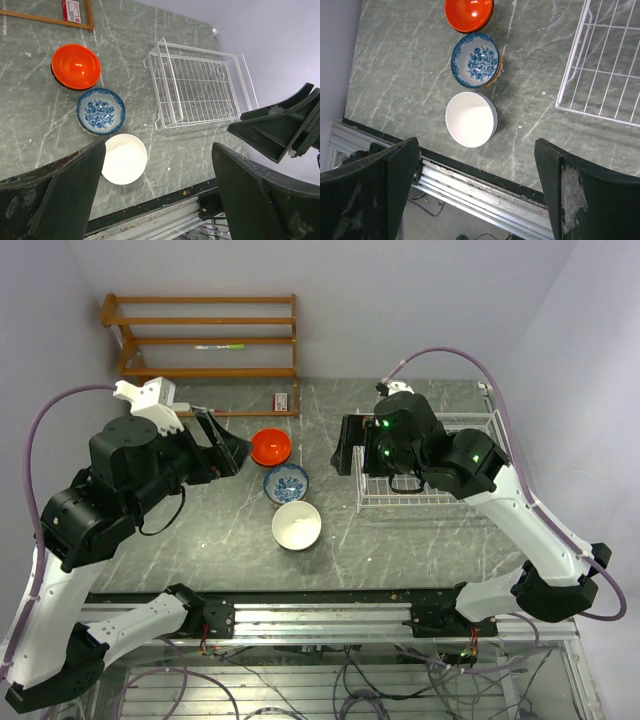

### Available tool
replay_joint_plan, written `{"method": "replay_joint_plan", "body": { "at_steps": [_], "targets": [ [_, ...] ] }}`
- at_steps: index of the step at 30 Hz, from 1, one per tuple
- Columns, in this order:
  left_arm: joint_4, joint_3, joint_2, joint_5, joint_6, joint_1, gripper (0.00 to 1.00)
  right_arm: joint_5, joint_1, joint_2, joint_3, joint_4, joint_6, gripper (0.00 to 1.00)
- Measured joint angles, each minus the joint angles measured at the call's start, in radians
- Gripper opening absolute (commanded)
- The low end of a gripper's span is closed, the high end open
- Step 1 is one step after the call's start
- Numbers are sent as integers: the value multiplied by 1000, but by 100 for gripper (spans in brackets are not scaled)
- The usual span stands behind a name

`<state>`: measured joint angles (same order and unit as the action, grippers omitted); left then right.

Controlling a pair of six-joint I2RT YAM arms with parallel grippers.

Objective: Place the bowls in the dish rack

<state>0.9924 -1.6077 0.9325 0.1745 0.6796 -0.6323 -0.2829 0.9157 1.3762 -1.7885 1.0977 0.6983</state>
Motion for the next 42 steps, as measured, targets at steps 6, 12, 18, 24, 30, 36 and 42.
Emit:
{"method": "replay_joint_plan", "body": {
  "at_steps": [6,12,18,24,30,36,42],
  "targets": [
    [0,0,3,3,-3,0,99,-6,0,-24,44,-11,9,100],
    [0,0,2,5,-3,0,99,-5,0,-38,76,-33,7,100],
    [1,1,-11,6,-2,0,99,32,0,-103,182,-109,-44,98],
    [11,9,-43,15,5,0,99,79,0,-92,213,-133,-100,86],
    [62,11,-84,71,21,0,99,138,10,-51,264,-151,-116,76],
    [130,-8,-131,165,43,0,99,153,107,33,286,-161,-111,72],
    [171,-34,-154,211,55,0,99,142,220,151,252,-178,-103,63]
  ]
}}
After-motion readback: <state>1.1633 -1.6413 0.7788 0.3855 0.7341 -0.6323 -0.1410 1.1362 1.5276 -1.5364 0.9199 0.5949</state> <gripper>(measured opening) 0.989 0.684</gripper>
